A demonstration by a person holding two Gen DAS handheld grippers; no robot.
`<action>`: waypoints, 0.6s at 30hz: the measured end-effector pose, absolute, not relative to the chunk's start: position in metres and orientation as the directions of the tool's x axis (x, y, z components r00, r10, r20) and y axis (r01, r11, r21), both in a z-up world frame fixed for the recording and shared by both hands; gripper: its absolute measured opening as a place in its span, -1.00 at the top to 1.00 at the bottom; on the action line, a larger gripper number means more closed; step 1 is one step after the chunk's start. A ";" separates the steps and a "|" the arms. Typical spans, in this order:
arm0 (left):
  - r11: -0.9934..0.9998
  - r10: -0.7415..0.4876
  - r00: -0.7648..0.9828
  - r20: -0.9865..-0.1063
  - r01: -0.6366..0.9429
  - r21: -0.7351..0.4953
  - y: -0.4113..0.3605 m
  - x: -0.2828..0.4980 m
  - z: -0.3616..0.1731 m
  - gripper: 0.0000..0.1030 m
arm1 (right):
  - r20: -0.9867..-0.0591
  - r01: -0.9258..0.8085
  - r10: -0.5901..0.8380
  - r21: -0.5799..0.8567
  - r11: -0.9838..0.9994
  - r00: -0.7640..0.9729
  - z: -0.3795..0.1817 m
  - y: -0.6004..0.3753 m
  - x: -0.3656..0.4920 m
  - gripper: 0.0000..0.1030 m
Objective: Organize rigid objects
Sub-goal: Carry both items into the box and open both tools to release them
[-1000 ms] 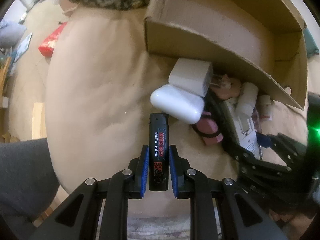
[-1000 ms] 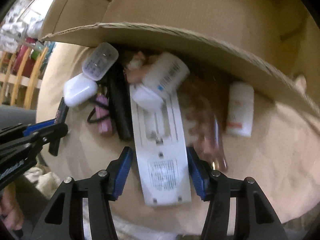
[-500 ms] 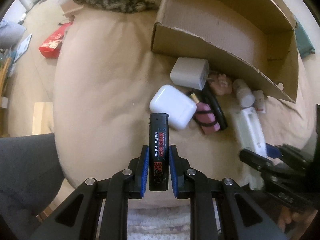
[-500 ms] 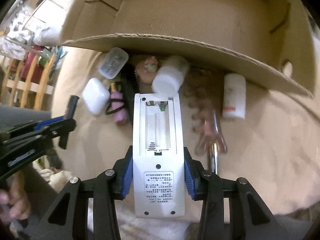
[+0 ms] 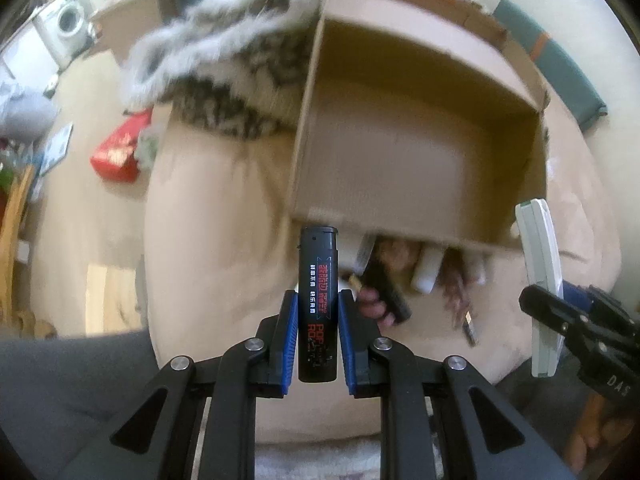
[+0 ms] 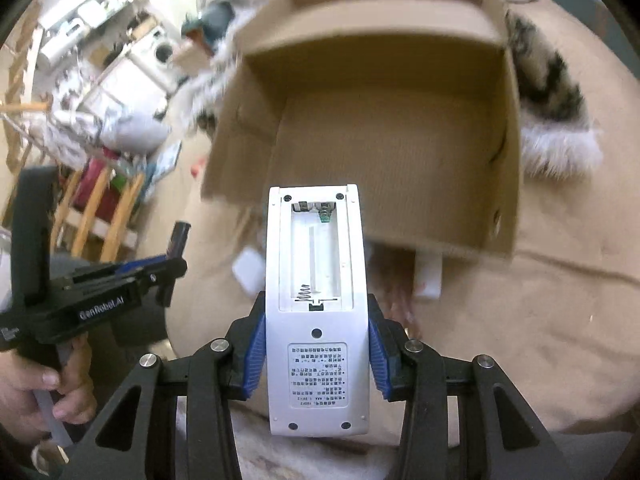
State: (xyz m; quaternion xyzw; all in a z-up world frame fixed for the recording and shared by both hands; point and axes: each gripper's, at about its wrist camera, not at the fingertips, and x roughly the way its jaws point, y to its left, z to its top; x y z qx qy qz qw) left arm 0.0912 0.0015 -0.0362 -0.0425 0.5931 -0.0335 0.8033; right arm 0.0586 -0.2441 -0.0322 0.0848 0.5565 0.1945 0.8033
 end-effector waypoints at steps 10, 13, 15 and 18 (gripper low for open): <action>0.994 -0.098 0.357 -0.929 0.086 -0.072 -0.037 0.147 -0.020 0.66 | -0.842 -0.207 0.365 0.305 0.930 0.398 -0.014 -0.229 0.112 0.12; 0.992 -0.093 0.358 -0.929 0.108 -0.058 -0.045 0.163 -0.027 0.66 | -0.843 -0.199 0.354 0.297 0.934 0.405 -0.017 -0.233 0.129 0.12; 0.992 -0.086 0.351 -0.933 0.116 -0.048 -0.050 0.175 -0.034 0.66 | -0.845 -0.186 0.353 0.302 0.935 0.401 -0.024 -0.234 0.145 0.12; 0.990 -0.077 0.349 -0.934 0.135 -0.032 -0.059 0.191 -0.046 0.66 | -0.852 -0.162 0.337 0.297 0.941 0.401 -0.038 -0.236 0.163 0.12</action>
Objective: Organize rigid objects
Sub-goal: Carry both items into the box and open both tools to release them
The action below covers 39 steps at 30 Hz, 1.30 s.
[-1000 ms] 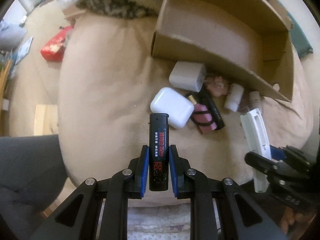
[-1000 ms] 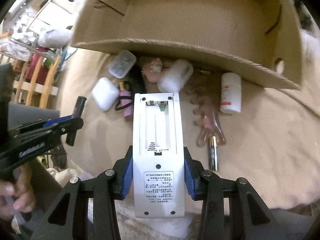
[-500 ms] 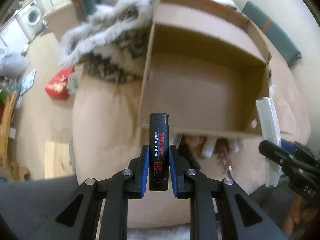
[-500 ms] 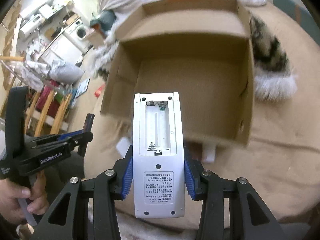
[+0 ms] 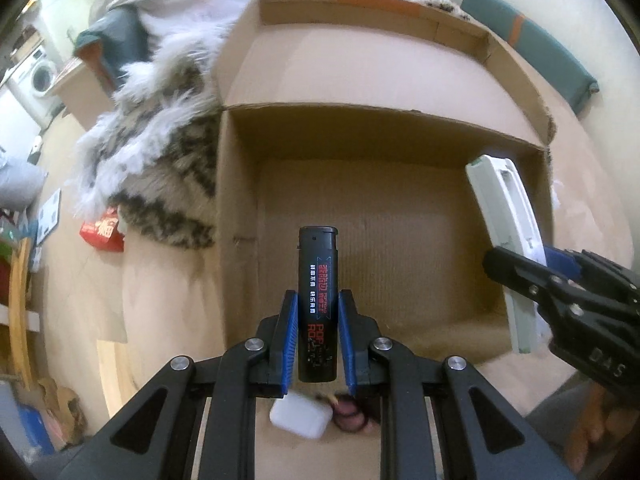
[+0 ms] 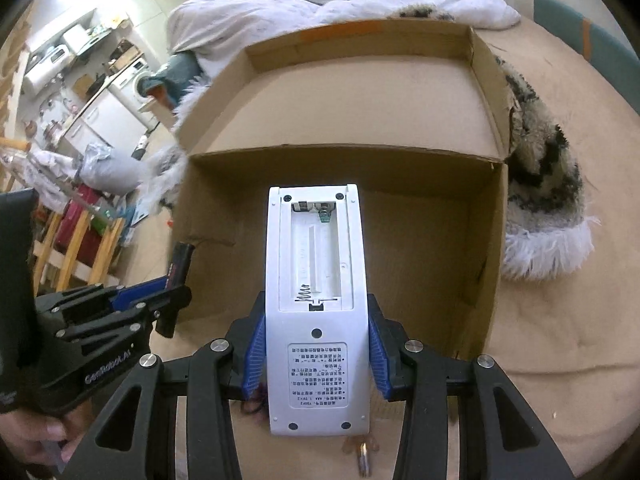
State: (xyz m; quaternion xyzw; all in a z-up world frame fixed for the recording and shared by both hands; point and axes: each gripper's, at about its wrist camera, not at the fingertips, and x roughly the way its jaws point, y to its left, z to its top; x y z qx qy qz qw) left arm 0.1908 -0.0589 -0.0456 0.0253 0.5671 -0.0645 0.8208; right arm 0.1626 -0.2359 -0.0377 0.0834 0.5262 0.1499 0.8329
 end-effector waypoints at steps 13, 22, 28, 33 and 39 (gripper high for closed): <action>0.985 -0.106 0.327 -0.939 0.161 -0.055 -0.072 0.211 -0.095 0.66 | -0.903 -0.116 0.277 0.252 0.961 0.328 -0.106 -0.226 0.194 0.12; 0.986 -0.067 0.339 -0.939 0.166 -0.011 -0.082 0.211 -0.108 0.66 | -0.924 -0.109 0.254 0.232 0.967 0.287 -0.122 -0.218 0.204 0.11; 0.989 -0.069 0.325 -0.943 0.145 -0.022 -0.082 0.211 -0.113 0.66 | -0.937 -0.097 0.242 0.224 0.970 0.251 -0.134 -0.215 0.212 0.11; 0.990 -0.061 0.324 -0.944 0.137 -0.017 -0.083 0.210 -0.117 0.66 | -0.937 -0.090 0.242 0.226 0.970 0.251 -0.135 -0.214 0.214 0.11; 0.990 -0.056 0.322 -0.945 0.137 -0.012 -0.086 0.206 -0.120 0.66 | -0.925 -0.097 0.248 0.229 0.969 0.289 -0.125 -0.213 0.214 0.10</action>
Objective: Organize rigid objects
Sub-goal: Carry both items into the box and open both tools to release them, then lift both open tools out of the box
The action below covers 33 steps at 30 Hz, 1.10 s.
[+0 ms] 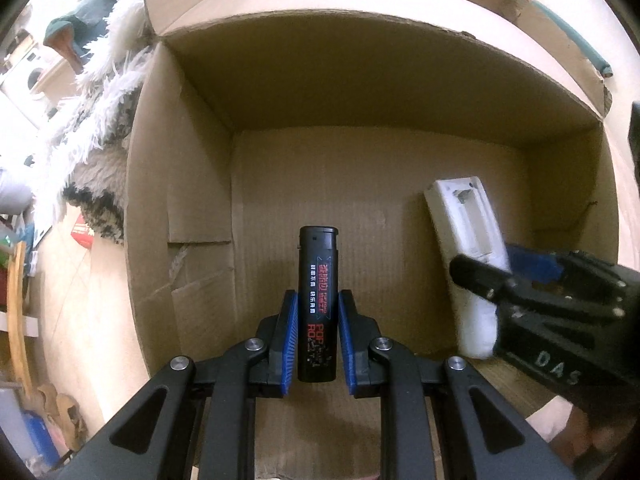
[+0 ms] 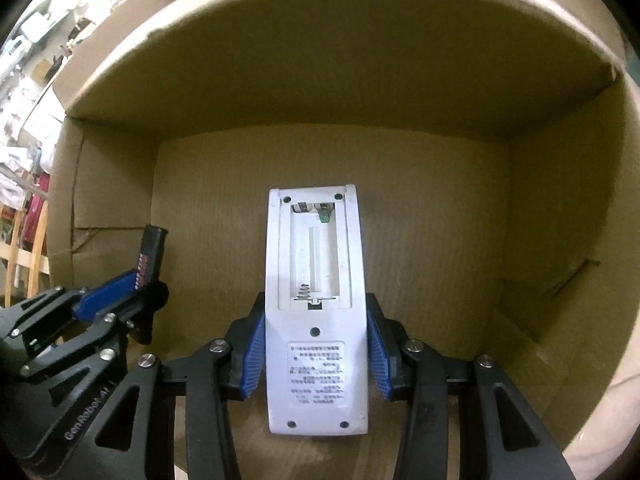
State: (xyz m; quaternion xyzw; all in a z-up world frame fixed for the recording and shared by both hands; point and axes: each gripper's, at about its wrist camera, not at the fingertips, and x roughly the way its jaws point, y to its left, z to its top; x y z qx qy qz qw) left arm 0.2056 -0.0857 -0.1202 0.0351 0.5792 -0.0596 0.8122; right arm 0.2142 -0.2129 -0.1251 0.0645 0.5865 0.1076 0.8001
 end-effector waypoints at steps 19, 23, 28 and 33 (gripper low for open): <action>0.990 -0.095 0.371 -0.924 0.137 -0.047 -0.074 0.207 -0.098 -0.28 | -0.850 -0.150 0.298 0.258 0.954 0.435 -0.090 -0.205 0.207 -1.00; 0.989 -0.105 0.378 -0.920 0.137 -0.056 -0.071 0.207 -0.094 -0.28 | -0.853 -0.142 0.298 0.262 0.955 0.428 -0.090 -0.204 0.207 -1.00; 0.990 -0.104 0.380 -0.919 0.128 -0.059 -0.063 0.209 -0.092 -0.28 | -0.849 -0.144 0.296 0.259 0.955 0.438 -0.087 -0.206 0.207 -1.00; 0.990 -0.122 0.392 -0.912 0.117 -0.083 -0.059 0.208 -0.087 -0.28 | -0.845 -0.137 0.295 0.261 0.955 0.445 -0.084 -0.212 0.206 -1.00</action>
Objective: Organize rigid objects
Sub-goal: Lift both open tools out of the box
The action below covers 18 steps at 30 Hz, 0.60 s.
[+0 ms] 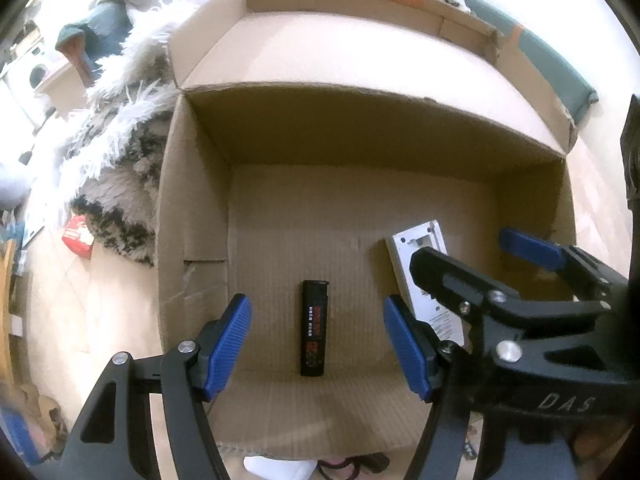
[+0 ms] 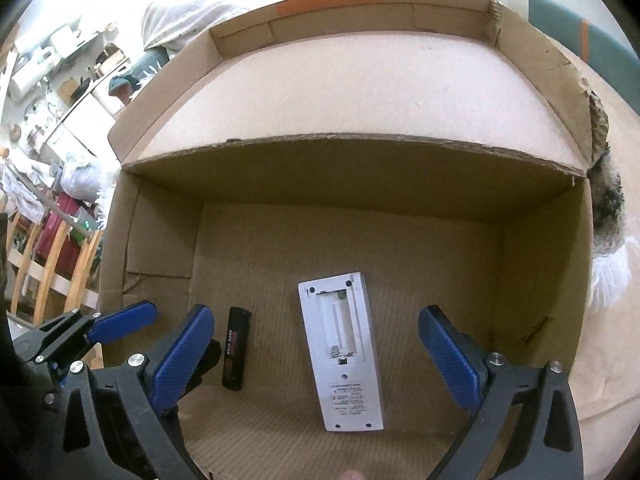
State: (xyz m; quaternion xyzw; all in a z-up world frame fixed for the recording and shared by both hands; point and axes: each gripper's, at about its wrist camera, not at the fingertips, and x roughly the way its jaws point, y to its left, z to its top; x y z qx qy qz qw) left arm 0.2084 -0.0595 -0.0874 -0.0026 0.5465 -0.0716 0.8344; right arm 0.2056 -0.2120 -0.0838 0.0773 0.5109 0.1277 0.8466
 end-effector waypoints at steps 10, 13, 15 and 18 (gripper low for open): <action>0.989 -0.118 0.427 -0.896 0.130 -0.069 -0.053 0.201 -0.065 -0.28 | -0.801 -0.112 0.313 0.299 0.948 0.510 -0.058 -0.228 0.195 -1.00; 0.990 -0.109 0.440 -0.892 0.127 -0.058 -0.056 0.190 -0.051 -0.28 | -0.788 -0.098 0.319 0.317 0.943 0.526 -0.048 -0.238 0.187 -1.00; 0.992 -0.102 0.452 -0.886 0.115 -0.056 -0.055 0.185 -0.043 -0.28 | -0.783 -0.097 0.319 0.318 0.943 0.534 -0.042 -0.242 0.181 -1.00; 0.993 -0.106 0.463 -0.880 0.089 -0.073 -0.049 0.180 -0.031 -0.28 | -0.777 -0.104 0.313 0.308 0.946 0.546 -0.031 -0.245 0.169 -1.00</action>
